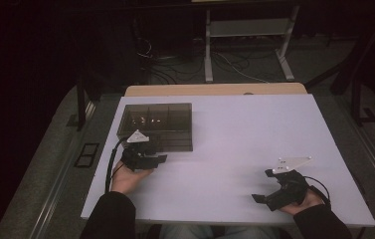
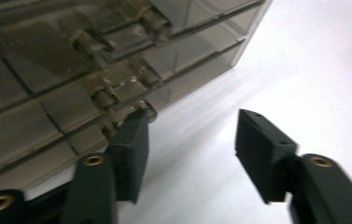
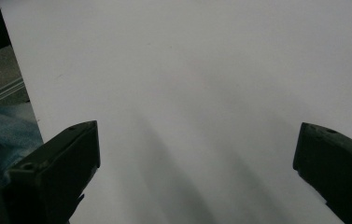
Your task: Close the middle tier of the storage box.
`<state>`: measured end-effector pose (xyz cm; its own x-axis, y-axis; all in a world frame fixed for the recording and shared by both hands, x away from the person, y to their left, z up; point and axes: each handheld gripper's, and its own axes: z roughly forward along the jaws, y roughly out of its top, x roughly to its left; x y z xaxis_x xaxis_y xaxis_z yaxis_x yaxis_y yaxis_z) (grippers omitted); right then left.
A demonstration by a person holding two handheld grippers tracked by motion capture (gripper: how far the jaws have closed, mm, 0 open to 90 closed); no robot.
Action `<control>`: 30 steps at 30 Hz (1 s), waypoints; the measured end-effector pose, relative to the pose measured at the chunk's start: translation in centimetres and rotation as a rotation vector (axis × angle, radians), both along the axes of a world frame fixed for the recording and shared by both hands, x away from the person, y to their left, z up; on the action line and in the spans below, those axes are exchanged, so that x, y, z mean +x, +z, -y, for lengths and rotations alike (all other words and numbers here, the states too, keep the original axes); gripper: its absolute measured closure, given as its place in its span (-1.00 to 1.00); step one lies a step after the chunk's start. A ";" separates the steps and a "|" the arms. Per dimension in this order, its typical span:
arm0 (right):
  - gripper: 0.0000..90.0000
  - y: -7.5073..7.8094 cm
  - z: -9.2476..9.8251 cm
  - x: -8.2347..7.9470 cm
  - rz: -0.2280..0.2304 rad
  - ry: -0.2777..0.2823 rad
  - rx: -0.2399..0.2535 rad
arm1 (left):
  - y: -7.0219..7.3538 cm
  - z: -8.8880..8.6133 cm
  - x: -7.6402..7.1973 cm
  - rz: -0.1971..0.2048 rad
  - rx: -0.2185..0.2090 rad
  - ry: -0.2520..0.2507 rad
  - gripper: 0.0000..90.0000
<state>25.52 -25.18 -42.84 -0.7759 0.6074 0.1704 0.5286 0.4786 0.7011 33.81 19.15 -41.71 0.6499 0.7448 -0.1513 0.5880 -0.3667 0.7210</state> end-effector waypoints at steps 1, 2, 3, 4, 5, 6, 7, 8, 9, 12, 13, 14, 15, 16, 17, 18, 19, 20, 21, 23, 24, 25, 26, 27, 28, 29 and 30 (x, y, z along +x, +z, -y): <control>-1.00 0.0 0.0 0.0 0.000 -0.001 0.000 | 0.0 0.0 -0.1 0.003 -0.001 -0.009 -0.18; -1.00 0.0 0.0 0.0 -0.003 -0.003 0.000 | 0.2 0.0 -0.3 0.000 -0.005 -0.015 -0.24; -1.00 0.0 0.0 0.0 -0.001 -0.003 0.000 | 0.2 0.0 -0.4 0.002 -0.015 -0.019 -0.28; -1.00 0.0 0.0 0.0 0.001 -0.004 0.000 | 0.3 0.0 -0.5 0.007 -0.027 -0.026 -0.34; -1.00 0.0 0.1 0.0 0.001 -0.004 0.001 | 0.5 0.0 -0.7 0.007 -0.037 -0.028 -0.39; -1.00 0.0 0.1 0.0 0.002 -0.005 0.001 | 0.5 0.0 -0.8 0.012 -0.051 -0.030 -0.42; -1.00 0.1 0.1 0.0 0.001 -0.006 0.003 | 0.6 0.1 -1.0 0.012 -0.064 -0.029 -0.48; -1.00 0.1 0.1 -0.1 0.001 -0.006 0.003 | 0.6 0.1 -1.1 0.014 -0.066 -0.031 -0.55; -1.00 0.1 0.1 -0.1 0.001 -0.007 0.004 | 0.6 0.2 -1.2 0.014 -0.065 -0.031 -0.61; -1.00 0.1 0.1 -0.1 0.003 -0.010 0.006 | 0.8 0.3 -1.7 0.030 -0.057 -0.035 -0.75; -1.00 0.1 0.1 -0.1 0.004 -0.012 0.007 | 0.8 0.3 -1.9 0.030 -0.062 -0.032 -0.81; -1.00 0.1 0.1 -0.1 0.004 -0.013 0.009 | 0.8 0.4 -2.0 0.024 -0.068 -0.033 -0.90; -1.00 0.1 0.1 -0.1 0.001 -0.013 0.010 | 0.9 0.4 -2.1 0.026 -0.063 -0.043 -0.98; -1.00 0.1 0.2 -0.1 0.001 -0.013 0.010 | 0.9 0.5 -2.3 0.024 -0.067 -0.046 -1.00; -1.00 0.1 0.2 -0.1 0.000 -0.014 0.012 | 0.9 0.5 -2.5 0.027 -0.067 -0.054 -1.00; -1.00 0.2 0.2 -0.2 0.000 -0.016 0.012 | 1.0 0.6 -2.6 0.035 -0.073 -0.054 -1.00; -1.00 0.2 0.2 -0.2 0.001 -0.018 0.013 | 1.1 0.6 -2.9 0.040 -0.079 -0.049 -1.00; -1.00 0.2 0.2 -0.2 0.001 -0.019 0.013 | 1.2 0.6 -3.1 0.046 -0.085 -0.050 -1.00; -1.00 0.2 0.2 -0.2 0.002 -0.020 0.014 | 1.2 0.6 -3.3 0.053 -0.093 -0.052 -1.00; -1.00 0.2 0.2 -0.2 0.005 -0.021 0.014 | 1.4 0.6 -3.6 0.066 -0.106 -0.052 -1.00; -1.00 0.2 0.2 -0.2 0.004 -0.022 0.014 | 1.4 0.6 -3.8 0.074 -0.109 -0.053 -1.00; -1.00 0.2 0.2 -0.2 0.004 -0.023 0.014 | 1.5 0.6 -4.0 0.079 -0.109 -0.056 -1.00; -1.00 0.2 0.2 -0.2 0.004 -0.023 0.015 | 1.5 0.6 -4.1 0.085 -0.112 -0.057 -1.00; -1.00 0.2 0.2 -0.2 0.004 -0.023 0.015 | 1.5 0.6 -4.3 0.091 -0.113 -0.056 -1.00; -1.00 0.2 0.2 -0.2 0.004 -0.024 0.015 | 1.5 0.6 -4.4 0.095 -0.118 -0.057 -1.00; -1.00 0.2 0.2 -0.2 0.005 -0.024 0.015 | 1.5 0.6 -4.6 0.100 -0.117 -0.055 -1.00; -1.00 0.2 0.2 -0.2 0.004 -0.025 0.015 | 1.5 0.7 -4.7 0.102 -0.111 -0.050 -1.00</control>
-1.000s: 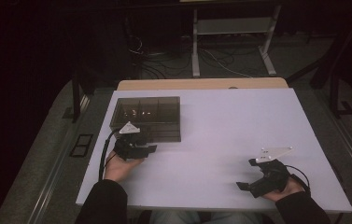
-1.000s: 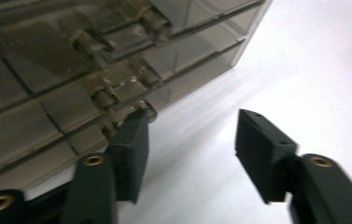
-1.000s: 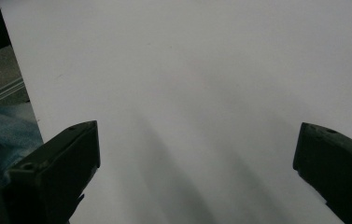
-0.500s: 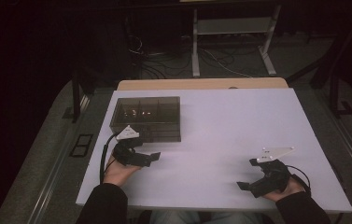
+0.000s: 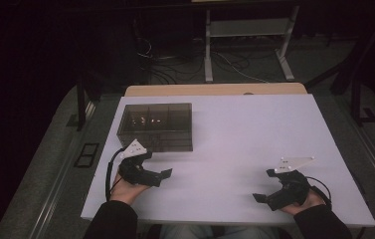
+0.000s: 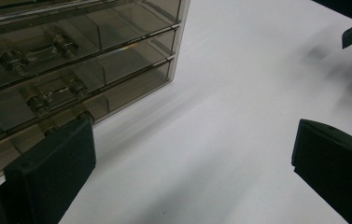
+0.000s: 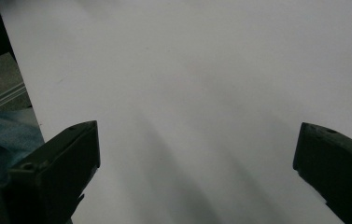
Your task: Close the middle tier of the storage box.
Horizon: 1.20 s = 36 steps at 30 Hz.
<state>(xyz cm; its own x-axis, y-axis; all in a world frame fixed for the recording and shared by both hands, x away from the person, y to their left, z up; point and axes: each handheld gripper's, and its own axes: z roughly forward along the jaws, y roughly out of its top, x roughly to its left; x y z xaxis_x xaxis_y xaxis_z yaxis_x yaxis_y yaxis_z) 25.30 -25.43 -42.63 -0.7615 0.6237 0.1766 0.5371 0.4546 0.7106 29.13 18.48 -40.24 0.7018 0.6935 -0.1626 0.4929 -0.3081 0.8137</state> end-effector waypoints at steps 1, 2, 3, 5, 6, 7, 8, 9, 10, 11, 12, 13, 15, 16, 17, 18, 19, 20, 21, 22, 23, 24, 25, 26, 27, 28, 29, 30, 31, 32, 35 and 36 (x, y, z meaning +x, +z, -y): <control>-1.00 0.0 0.0 0.0 0.000 0.000 0.000 | 0.0 0.1 -0.1 0.001 -0.001 0.001 -1.00; -1.00 0.0 0.0 0.0 0.000 0.000 0.000 | 0.0 0.1 -0.2 0.005 0.000 -0.003 -1.00; -1.00 0.0 0.0 0.0 -0.001 0.000 0.001 | 0.0 0.1 -0.4 0.010 0.002 -0.004 -1.00; -1.00 0.0 0.0 0.0 0.000 -0.002 0.001 | -0.1 0.3 -0.7 0.018 -0.001 -0.009 -1.00; -1.00 0.0 0.0 0.0 0.001 -0.002 0.002 | 0.0 0.3 -0.8 0.026 -0.005 -0.012 -1.00; -1.00 0.0 0.0 0.0 0.001 -0.002 0.002 | 0.0 0.4 -1.0 0.031 -0.009 -0.013 -1.00; -1.00 0.0 0.1 0.0 0.000 -0.002 0.003 | 0.0 0.4 -1.1 0.039 -0.015 -0.012 -1.00; -1.00 0.0 0.1 0.0 0.001 -0.001 0.003 | 0.1 0.4 -1.2 0.044 -0.015 -0.016 -1.00; -1.00 0.0 0.1 0.0 0.000 -0.002 0.004 | 0.1 0.5 -1.3 0.051 -0.022 -0.016 -1.00; -1.00 0.0 0.1 0.0 0.000 -0.002 0.004 | 0.1 0.5 -1.5 0.057 -0.025 -0.016 -1.00; -1.00 0.0 0.1 0.0 -0.001 -0.004 0.005 | 0.1 0.5 -1.6 0.066 -0.030 -0.016 -1.00; -1.00 0.1 0.1 0.0 -0.004 -0.003 0.005 | 0.1 0.5 -1.7 0.071 -0.030 -0.016 -1.00; -1.00 0.1 0.1 0.0 -0.005 -0.004 0.005 | -0.1 0.5 -2.0 0.082 -0.036 -0.017 -1.00; -1.00 0.1 0.1 0.0 -0.005 -0.005 0.005 | -0.2 0.5 -2.1 0.083 -0.032 -0.016 -1.00; -1.00 0.1 0.1 0.0 -0.005 -0.005 0.006 | -0.3 0.5 -2.2 0.086 -0.033 -0.016 -1.00; -1.00 0.1 0.1 0.0 -0.004 -0.005 0.007 | -0.4 0.5 -2.3 0.085 -0.038 -0.016 -1.00; -1.00 0.1 0.1 -0.1 -0.006 -0.006 0.009 | -0.4 0.4 -2.4 0.086 -0.041 -0.018 -1.00; -1.00 0.1 0.1 -0.1 -0.007 -0.009 0.012 | -0.5 0.4 -2.5 0.089 -0.045 -0.017 -1.00; -1.00 0.1 0.2 -0.1 -0.005 -0.010 0.013 | -0.5 0.4 -2.6 0.091 -0.046 -0.018 -1.00; -1.00 0.2 0.2 -0.1 -0.005 -0.010 0.014 | -0.6 0.4 -2.7 0.093 -0.050 -0.022 -1.00; -1.00 0.2 0.2 -0.1 -0.004 -0.010 0.015 | -0.6 0.4 -2.8 0.093 -0.057 -0.024 -1.00; -1.00 0.2 0.3 -0.1 -0.004 -0.009 0.016 | -0.7 0.4 -2.9 0.091 -0.058 -0.027 -1.00; -1.00 0.2 0.3 -0.1 -0.003 -0.011 0.017 | -0.8 0.4 -3.1 0.092 -0.062 -0.033 -1.00; -1.00 0.2 0.3 -0.1 -0.002 -0.012 0.019 | -0.9 0.4 -3.2 0.090 -0.061 -0.039 -1.00; -1.00 0.2 0.3 -0.1 -0.003 -0.015 0.021 | -1.0 0.4 -3.3 0.091 -0.066 -0.043 -1.00; -1.00 0.3 0.4 -0.1 -0.009 -0.019 0.025 | -1.1 0.4 -3.3 0.089 -0.065 -0.051 -1.00; -1.00 0.3 0.4 -0.1 -0.009 -0.021 0.030 | -1.2 0.5 -3.4 0.087 -0.067 -0.058 -1.00; -1.00 0.3 0.4 -0.1 -0.007 -0.020 0.032 | -1.3 0.6 -3.5 0.086 -0.071 -0.058 -1.00; -1.00 0.3 0.4 -0.1 -0.002 -0.019 0.034 | -1.3 0.6 -3.5 0.083 -0.075 -0.065 -1.00; -1.00 0.3 0.5 -0.1 -0.004 -0.019 0.036 | -1.4 0.6 -3.5 0.081 -0.075 -0.073 -1.00; -1.00 0.4 0.6 -0.2 -0.002 -0.024 0.045 | -1.5 0.8 -3.5 0.079 -0.078 -0.078 -1.00; -1.00 0.5 0.6 -0.2 -0.002 -0.022 0.047 | -1.6 0.8 -3.5 0.077 -0.078 -0.078 -1.00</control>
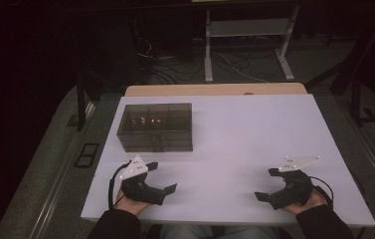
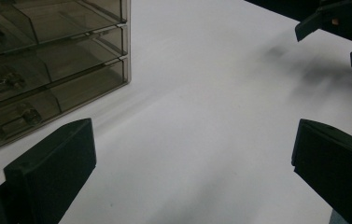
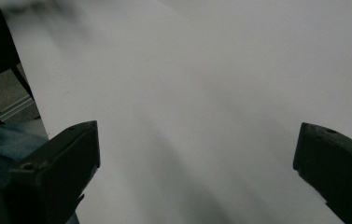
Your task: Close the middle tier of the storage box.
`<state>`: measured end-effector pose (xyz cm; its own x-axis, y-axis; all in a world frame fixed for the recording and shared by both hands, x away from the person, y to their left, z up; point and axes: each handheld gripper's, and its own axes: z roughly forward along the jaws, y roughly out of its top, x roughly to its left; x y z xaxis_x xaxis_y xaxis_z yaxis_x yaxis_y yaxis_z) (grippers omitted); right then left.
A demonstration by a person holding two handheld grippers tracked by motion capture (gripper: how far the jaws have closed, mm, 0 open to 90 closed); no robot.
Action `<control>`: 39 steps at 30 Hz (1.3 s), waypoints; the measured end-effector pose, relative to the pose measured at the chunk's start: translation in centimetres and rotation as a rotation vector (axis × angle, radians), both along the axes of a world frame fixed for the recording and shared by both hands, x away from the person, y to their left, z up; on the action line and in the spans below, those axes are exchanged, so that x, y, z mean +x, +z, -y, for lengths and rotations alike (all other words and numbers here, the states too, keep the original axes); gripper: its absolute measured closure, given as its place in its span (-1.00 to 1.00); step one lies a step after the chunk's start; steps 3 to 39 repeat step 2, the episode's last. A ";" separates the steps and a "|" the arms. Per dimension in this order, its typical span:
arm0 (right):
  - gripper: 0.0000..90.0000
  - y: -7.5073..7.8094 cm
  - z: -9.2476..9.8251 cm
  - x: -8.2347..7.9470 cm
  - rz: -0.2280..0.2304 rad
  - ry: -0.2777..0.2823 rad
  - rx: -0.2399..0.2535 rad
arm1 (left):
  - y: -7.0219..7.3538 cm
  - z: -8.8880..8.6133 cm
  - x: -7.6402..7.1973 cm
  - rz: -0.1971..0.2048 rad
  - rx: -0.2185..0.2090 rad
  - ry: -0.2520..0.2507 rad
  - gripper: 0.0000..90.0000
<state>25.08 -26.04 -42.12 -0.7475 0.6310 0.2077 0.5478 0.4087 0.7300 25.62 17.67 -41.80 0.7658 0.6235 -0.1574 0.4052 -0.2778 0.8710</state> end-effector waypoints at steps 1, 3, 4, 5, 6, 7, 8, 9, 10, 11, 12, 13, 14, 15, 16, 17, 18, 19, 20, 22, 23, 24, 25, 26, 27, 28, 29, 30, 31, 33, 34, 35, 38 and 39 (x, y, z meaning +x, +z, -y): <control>-1.00 0.0 0.0 0.0 -0.001 -0.005 0.004 | 0.0 0.0 0.0 -0.001 -0.001 -0.002 -1.00; -1.00 0.1 0.1 0.0 0.001 -0.006 0.007 | 0.0 0.1 0.1 -0.003 0.000 -0.005 -1.00; -1.00 0.1 0.1 0.0 0.001 -0.006 0.007 | 0.0 0.1 0.1 -0.003 0.000 -0.005 -1.00; -1.00 0.1 0.1 0.0 0.001 -0.006 0.007 | 0.0 0.1 0.1 -0.003 0.000 -0.005 -1.00; -1.00 0.1 0.1 0.0 0.001 -0.006 0.007 | 0.0 0.1 0.1 -0.003 0.000 -0.005 -1.00; -1.00 0.1 0.1 0.0 0.001 -0.006 0.007 | 0.0 0.1 0.1 -0.003 0.000 -0.005 -1.00; -1.00 0.1 0.1 0.0 0.001 -0.006 0.007 | 0.0 0.1 0.1 -0.003 0.000 -0.005 -1.00; -1.00 0.1 0.1 0.0 0.001 -0.006 0.007 | 0.0 0.1 0.1 -0.003 0.000 -0.005 -1.00; -1.00 0.1 0.1 0.0 0.001 -0.006 0.007 | 0.0 0.1 0.1 -0.003 0.000 -0.005 -1.00; -1.00 0.1 0.1 0.0 0.001 -0.006 0.007 | 0.0 0.1 0.1 -0.003 0.000 -0.005 -1.00; -1.00 0.1 0.1 0.0 0.001 -0.006 0.007 | 0.0 0.1 0.1 -0.003 0.000 -0.005 -1.00; -1.00 0.1 0.1 0.0 0.001 -0.006 0.007 | 0.0 0.1 0.1 -0.003 0.000 -0.005 -1.00; -1.00 0.1 0.1 0.0 0.001 -0.006 0.007 | 0.0 0.1 0.1 -0.003 0.000 -0.005 -1.00; -1.00 0.1 0.1 0.0 0.001 -0.006 0.007 | 0.0 0.1 0.1 -0.003 0.000 -0.005 -1.00; -1.00 0.1 0.1 0.0 0.001 -0.006 0.007 | 0.0 0.1 0.1 -0.003 0.000 -0.005 -1.00; -1.00 0.1 0.1 0.0 0.001 -0.006 0.007 | 0.0 0.1 0.1 -0.003 0.000 -0.005 -1.00; -1.00 0.1 0.1 0.0 0.001 -0.006 0.007 | 0.0 0.1 0.1 -0.003 0.000 -0.005 -1.00; -1.00 0.1 0.1 0.0 0.001 -0.006 0.007 | 0.0 0.1 0.1 -0.003 0.000 -0.005 -1.00; -1.00 0.1 0.1 0.0 0.001 -0.006 0.007 | 0.0 0.1 0.1 -0.003 0.000 -0.005 -1.00; -1.00 0.1 0.1 0.0 0.001 -0.006 0.007 | 0.0 0.1 0.1 -0.003 0.000 -0.005 -1.00; -1.00 0.1 0.1 0.0 0.001 -0.006 0.007 | 0.0 0.1 0.1 -0.003 0.000 -0.005 -1.00; -1.00 0.1 0.1 0.0 0.001 -0.006 0.007 | 0.0 0.1 0.1 -0.003 0.000 -0.005 -1.00; -1.00 0.1 0.1 0.0 0.001 -0.006 0.007 | 0.0 0.1 0.1 -0.003 0.000 -0.005 -1.00; -1.00 0.1 0.1 0.0 0.001 -0.006 0.007 | 0.0 0.1 0.1 -0.003 0.000 -0.005 -1.00; -1.00 0.1 0.1 0.0 0.001 -0.006 0.007 | 0.0 0.1 0.1 -0.003 0.000 -0.005 -1.00; -1.00 0.1 0.1 0.0 0.001 -0.006 0.007 | 0.0 0.1 0.1 -0.003 0.000 -0.005 -1.00; -1.00 0.1 0.1 0.0 0.001 -0.006 0.007 | 0.0 0.1 0.1 -0.003 0.000 -0.005 -1.00; -1.00 0.1 0.1 0.0 0.001 -0.006 0.007 | 0.0 0.1 0.1 -0.003 0.000 -0.005 -1.00; -1.00 0.1 0.1 0.0 0.001 -0.006 0.007 | 0.0 0.1 0.1 -0.003 0.000 -0.005 -1.00; -1.00 0.1 0.1 0.0 0.001 -0.006 0.007 | 0.0 0.1 0.1 -0.003 0.000 -0.005 -1.00; -1.00 0.1 0.1 0.0 0.001 -0.006 0.007 | 0.0 0.1 0.1 -0.003 0.000 -0.005 -1.00; -1.00 0.1 0.1 0.0 0.001 -0.006 0.007 | 0.0 0.1 0.1 -0.003 0.000 -0.005 -1.00; -1.00 0.1 0.1 0.0 0.001 -0.006 0.007 | 0.0 0.1 0.1 -0.003 0.000 -0.005 -1.00; -1.00 0.1 0.1 0.0 0.001 -0.006 0.007 | 0.0 0.1 0.1 -0.003 0.000 -0.005 -1.00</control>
